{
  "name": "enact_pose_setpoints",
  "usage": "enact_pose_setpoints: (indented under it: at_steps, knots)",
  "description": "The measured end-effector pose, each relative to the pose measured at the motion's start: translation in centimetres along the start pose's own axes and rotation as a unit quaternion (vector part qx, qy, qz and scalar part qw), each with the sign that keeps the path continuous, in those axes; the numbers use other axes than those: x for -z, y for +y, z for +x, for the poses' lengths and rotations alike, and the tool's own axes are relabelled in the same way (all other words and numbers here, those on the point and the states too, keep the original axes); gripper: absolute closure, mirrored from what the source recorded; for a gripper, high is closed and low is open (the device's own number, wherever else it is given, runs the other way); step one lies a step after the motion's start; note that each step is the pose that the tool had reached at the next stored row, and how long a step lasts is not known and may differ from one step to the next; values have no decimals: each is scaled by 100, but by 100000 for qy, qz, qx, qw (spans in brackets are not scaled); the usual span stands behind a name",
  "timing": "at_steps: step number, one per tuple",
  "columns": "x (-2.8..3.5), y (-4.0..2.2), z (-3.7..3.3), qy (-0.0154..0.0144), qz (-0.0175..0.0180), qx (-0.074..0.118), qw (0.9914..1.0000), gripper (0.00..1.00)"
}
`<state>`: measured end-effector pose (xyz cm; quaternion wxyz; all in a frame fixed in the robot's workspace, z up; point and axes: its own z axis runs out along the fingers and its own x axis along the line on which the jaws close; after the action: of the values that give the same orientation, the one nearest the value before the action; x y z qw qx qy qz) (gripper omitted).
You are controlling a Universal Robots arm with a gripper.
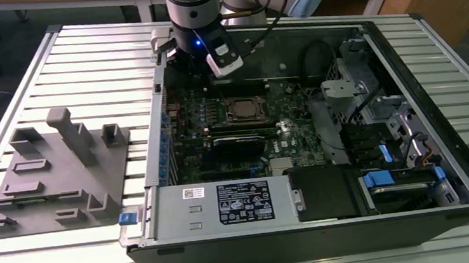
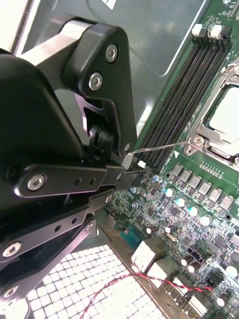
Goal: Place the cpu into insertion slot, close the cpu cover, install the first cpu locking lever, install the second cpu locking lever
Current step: 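Install the first cpu locking lever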
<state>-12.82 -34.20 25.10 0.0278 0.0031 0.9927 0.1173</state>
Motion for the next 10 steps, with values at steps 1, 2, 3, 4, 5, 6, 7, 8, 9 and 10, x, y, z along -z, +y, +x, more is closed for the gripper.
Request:
enact_pose_setpoints:
  at_steps: [1, 2, 3, 4, 5, 6, 7, 8, 9, 10]
  knots:
    - [0, 0, 0, 1, 2, 0, 100000, 89]
    - [0, 0, 0, 0, -12, -1, 100000, 89]
    - [1, 0, 1, 8, -39, -11, 100000, 89]
    - [1, 0, 0, 8, -93, -13, 100000, 89]
    - [1, 0, 0, 2, -119, -14, 100000, 89]
    - [0, 0, 0, 3, -181, -15, 100000, 89]
    - [1, -1, 0, 4, -301, -18, 100000, 89]
    - [0, 0, 0, -1, -369, -22, 99999, 89]
    - [0, 0, 0, 0, -426, -30, 99999, 89]
    - [0, 0, 0, -1, -451, -29, 99999, 89]
